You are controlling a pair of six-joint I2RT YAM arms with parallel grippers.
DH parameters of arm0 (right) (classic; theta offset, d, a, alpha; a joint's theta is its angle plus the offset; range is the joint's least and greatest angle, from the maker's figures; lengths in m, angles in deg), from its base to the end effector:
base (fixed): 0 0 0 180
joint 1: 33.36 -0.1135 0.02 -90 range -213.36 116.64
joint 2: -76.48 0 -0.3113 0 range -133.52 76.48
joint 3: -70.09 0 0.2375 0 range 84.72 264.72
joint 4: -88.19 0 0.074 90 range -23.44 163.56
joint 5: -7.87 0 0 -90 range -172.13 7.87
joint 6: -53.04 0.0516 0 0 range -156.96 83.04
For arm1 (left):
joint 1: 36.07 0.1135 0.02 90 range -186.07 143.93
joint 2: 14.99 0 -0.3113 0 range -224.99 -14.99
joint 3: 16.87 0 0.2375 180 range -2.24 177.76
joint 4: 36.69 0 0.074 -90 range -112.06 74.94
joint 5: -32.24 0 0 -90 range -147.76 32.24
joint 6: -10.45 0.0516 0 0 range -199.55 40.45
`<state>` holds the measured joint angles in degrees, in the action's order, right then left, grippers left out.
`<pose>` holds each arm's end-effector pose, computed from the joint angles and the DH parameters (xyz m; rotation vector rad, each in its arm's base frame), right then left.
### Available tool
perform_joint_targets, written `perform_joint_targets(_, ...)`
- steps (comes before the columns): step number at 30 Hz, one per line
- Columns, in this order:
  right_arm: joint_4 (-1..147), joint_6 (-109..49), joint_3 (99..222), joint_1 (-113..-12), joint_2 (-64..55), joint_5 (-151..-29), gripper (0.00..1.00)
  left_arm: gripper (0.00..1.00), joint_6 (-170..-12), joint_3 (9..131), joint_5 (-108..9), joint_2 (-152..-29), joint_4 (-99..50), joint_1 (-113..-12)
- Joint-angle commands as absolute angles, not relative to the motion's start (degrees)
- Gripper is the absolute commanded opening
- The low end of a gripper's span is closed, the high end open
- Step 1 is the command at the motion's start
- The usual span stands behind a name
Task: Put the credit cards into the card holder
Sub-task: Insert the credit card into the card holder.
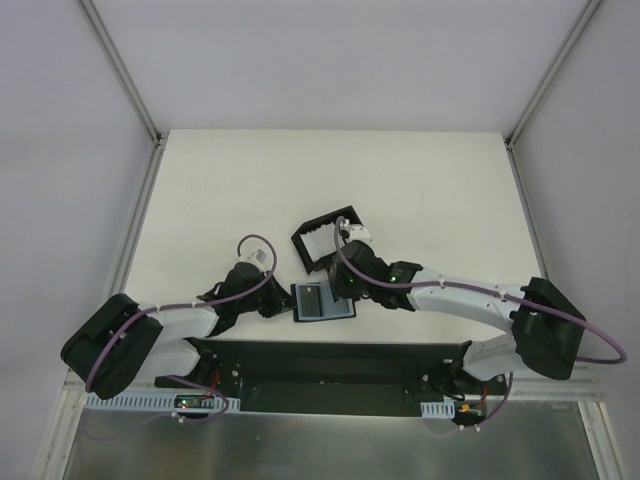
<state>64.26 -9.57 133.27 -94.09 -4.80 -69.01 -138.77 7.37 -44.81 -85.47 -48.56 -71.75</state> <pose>0.1524 0.2480 0.2642 -0.5558 2.2729 0.5299 0.1418 -0.1160 0.1652 -0.3496 2.3839 -1.1194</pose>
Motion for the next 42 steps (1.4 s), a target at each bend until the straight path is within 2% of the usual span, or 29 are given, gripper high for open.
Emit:
perform_joint_targets(1,61.52,-10.60,129.72,-92.08,-2.89,-66.49,0.00,0.00,-134.92,4.44,-49.50,-87.24,-34.72,-72.37)
perform_joint_targets(31,71.00,-8.31,128.05,-92.16,-13.70,-74.74,0.00,0.00,-134.48,5.24,-49.32,-87.94,-34.36,-72.37)
perform_joint_targets(42,75.84,-8.40,129.98,-93.30,-8.42,-77.99,0.00,0.00,-134.66,4.97,-49.50,-88.20,-34.80,-72.37)
